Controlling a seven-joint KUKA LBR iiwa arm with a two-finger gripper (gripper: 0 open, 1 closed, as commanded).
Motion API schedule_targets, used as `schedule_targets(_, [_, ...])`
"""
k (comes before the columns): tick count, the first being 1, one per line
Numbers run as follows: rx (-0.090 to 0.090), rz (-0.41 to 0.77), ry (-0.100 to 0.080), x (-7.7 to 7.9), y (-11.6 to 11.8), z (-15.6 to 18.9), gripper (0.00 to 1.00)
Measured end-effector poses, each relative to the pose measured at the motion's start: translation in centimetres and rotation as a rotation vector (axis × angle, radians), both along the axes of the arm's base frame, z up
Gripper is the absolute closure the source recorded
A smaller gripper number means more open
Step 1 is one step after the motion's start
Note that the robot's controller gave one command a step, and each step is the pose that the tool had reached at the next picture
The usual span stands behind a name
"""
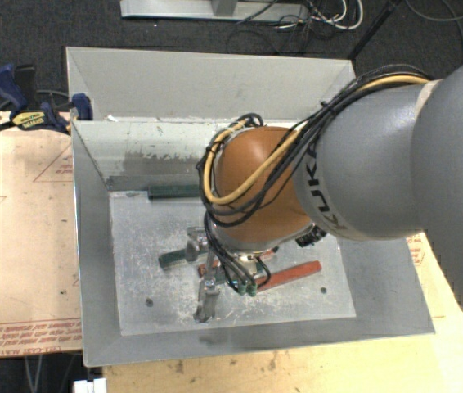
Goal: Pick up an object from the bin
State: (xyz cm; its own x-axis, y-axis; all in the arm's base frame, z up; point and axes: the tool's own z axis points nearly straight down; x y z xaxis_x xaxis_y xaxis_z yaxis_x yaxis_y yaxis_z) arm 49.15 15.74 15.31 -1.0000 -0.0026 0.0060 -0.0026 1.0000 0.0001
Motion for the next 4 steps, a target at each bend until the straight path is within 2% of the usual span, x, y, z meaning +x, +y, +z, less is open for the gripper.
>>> schedule_targets(1, [-0.001, 0.186, -0.007, 7.25, -9.2, -8.57, 0.0])
schedule_targets(4, [0.002, 0.181, -0.008, 7.39, -8.96, -8.5, 0.0])
